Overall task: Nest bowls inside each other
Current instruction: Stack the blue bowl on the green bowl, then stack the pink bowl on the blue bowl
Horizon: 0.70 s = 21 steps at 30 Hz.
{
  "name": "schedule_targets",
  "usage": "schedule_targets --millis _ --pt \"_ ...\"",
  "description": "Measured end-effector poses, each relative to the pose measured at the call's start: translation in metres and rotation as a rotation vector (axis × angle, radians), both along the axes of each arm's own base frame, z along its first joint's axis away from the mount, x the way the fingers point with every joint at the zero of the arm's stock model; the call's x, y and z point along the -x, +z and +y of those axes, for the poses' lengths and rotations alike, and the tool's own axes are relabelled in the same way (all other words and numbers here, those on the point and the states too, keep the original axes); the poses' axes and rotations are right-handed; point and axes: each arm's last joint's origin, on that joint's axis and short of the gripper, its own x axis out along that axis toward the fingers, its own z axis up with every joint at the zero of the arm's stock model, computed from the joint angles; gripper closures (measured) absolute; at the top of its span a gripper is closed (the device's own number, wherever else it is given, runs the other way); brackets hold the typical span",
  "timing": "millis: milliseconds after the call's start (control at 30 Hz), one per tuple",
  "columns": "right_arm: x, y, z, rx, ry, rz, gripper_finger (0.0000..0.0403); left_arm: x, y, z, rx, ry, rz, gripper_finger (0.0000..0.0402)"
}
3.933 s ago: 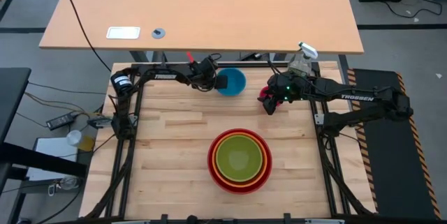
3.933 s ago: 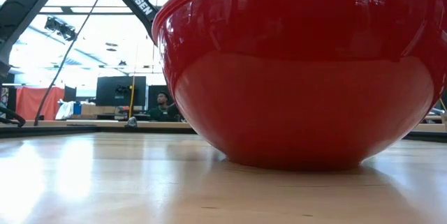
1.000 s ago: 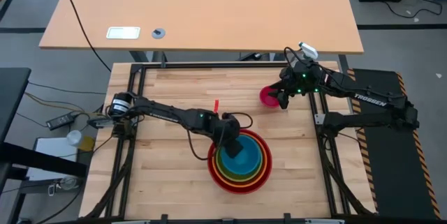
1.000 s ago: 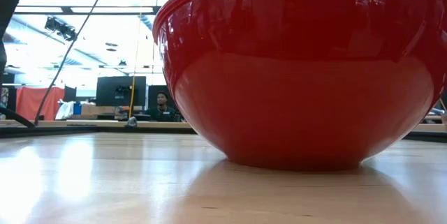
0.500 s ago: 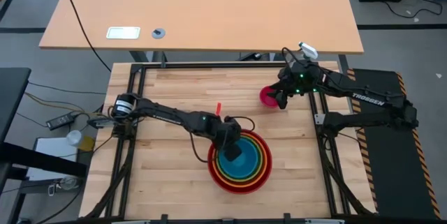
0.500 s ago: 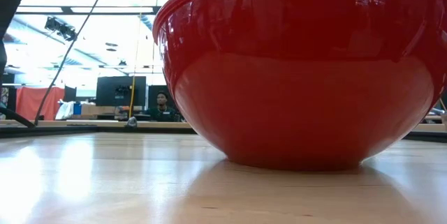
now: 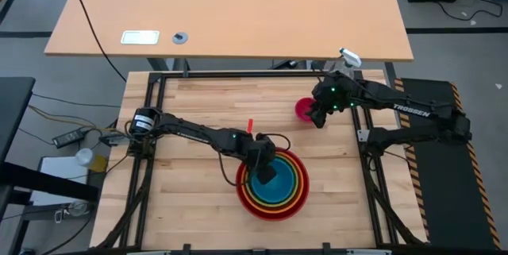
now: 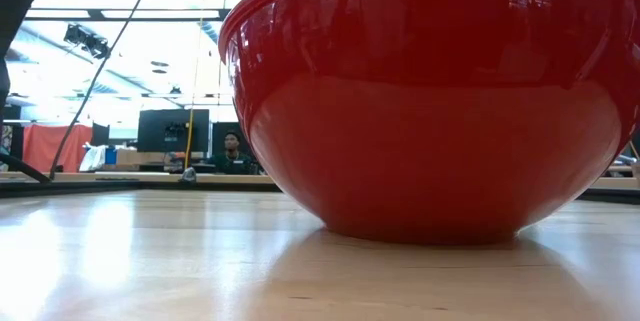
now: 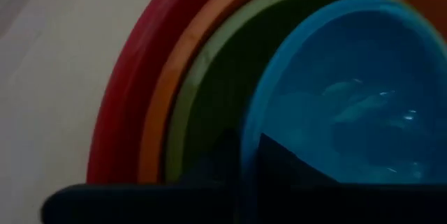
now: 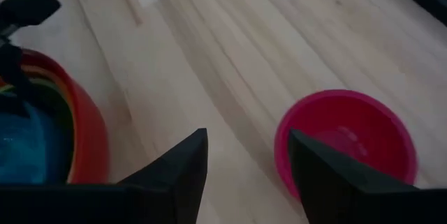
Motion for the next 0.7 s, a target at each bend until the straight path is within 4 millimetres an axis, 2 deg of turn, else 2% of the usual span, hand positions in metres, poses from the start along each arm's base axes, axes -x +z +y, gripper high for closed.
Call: schedule_targets --millis 267,400,533,700 --pt "-0.009 -0.001 0.005 -0.023 0.029 -0.025 0.0198 0.000 0.000 0.002 0.006 0.015 0.007 0.0280" --pt "-0.008 -0.003 0.006 -0.047 0.016 -0.007 0.0199 0.002 0.006 0.002 0.015 0.011 -0.007 0.0245" --pt "-0.005 -0.010 0.004 -0.095 -0.023 0.070 0.0198 0.006 0.017 0.002 0.032 0.031 -0.032 0.0226" --pt "-0.004 -0.025 -0.003 -0.102 -0.109 0.221 0.0188 0.014 0.035 0.003 0.044 0.039 -0.073 0.0225"
